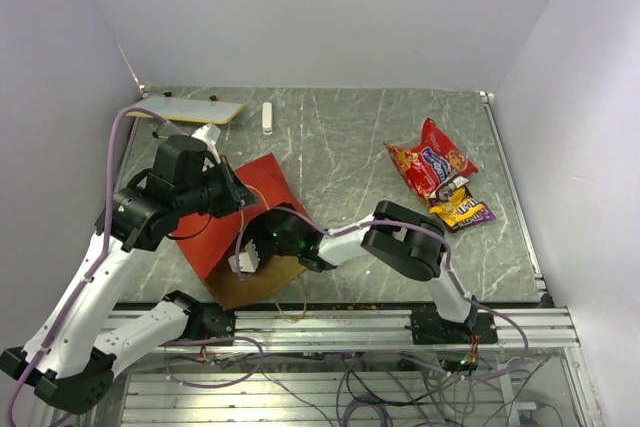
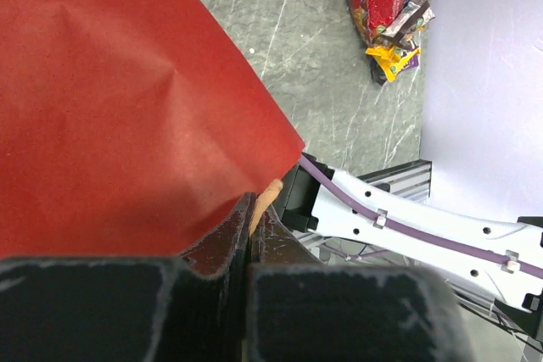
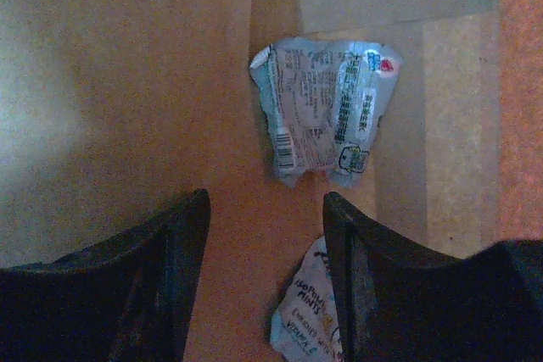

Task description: Take the snacks out of the paper bag

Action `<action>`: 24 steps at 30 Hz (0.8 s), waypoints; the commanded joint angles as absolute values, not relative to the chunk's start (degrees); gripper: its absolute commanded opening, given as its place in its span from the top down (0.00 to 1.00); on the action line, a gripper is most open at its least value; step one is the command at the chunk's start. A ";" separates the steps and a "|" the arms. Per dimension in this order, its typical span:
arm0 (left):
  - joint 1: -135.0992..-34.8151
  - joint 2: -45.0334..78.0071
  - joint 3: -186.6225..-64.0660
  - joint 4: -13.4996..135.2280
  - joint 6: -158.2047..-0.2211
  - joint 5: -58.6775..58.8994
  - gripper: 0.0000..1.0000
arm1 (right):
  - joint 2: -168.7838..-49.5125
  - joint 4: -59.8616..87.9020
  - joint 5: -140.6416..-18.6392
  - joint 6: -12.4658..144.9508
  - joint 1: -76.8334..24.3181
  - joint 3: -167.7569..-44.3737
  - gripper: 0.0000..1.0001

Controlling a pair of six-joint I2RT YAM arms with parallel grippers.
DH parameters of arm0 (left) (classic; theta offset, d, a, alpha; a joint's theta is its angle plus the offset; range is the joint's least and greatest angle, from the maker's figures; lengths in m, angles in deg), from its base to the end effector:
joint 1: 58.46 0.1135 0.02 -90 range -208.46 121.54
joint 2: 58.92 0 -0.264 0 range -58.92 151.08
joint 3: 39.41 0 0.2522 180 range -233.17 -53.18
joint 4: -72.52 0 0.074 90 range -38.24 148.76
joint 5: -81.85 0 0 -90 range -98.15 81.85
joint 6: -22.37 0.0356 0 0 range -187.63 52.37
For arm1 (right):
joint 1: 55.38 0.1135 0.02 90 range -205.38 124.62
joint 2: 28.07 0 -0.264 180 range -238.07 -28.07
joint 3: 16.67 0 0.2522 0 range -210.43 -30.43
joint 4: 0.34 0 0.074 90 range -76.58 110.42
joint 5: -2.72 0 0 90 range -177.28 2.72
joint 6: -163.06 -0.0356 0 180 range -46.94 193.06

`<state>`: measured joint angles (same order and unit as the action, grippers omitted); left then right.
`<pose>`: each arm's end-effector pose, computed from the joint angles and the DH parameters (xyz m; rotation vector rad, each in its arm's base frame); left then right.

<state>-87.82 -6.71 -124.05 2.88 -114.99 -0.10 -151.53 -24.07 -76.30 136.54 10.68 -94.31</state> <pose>0.1354 -0.0819 0.3913 -0.2880 2.3455 -0.8577 0.1733 0.4070 0.1119 -1.8188 0.7174 0.2171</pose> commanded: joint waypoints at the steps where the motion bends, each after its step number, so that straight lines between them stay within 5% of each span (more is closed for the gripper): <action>1: -88.03 -5.87 -128.05 4.10 -113.50 -1.41 0.93 | -148.44 -27.19 -77.77 135.29 10.73 -89.61 0.43; 12: -88.08 -2.81 -127.50 10.29 -113.25 1.57 0.93 | -136.84 -27.64 -79.26 133.67 12.21 -79.68 0.40; 24: -88.07 -0.93 -128.46 11.04 -111.96 4.42 0.93 | -142.43 -25.58 -78.36 134.10 14.53 -86.42 0.40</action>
<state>-87.82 -0.31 -126.69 8.39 -112.89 2.29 -139.90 -26.50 -79.21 133.50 14.70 -83.90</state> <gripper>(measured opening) 0.075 0.600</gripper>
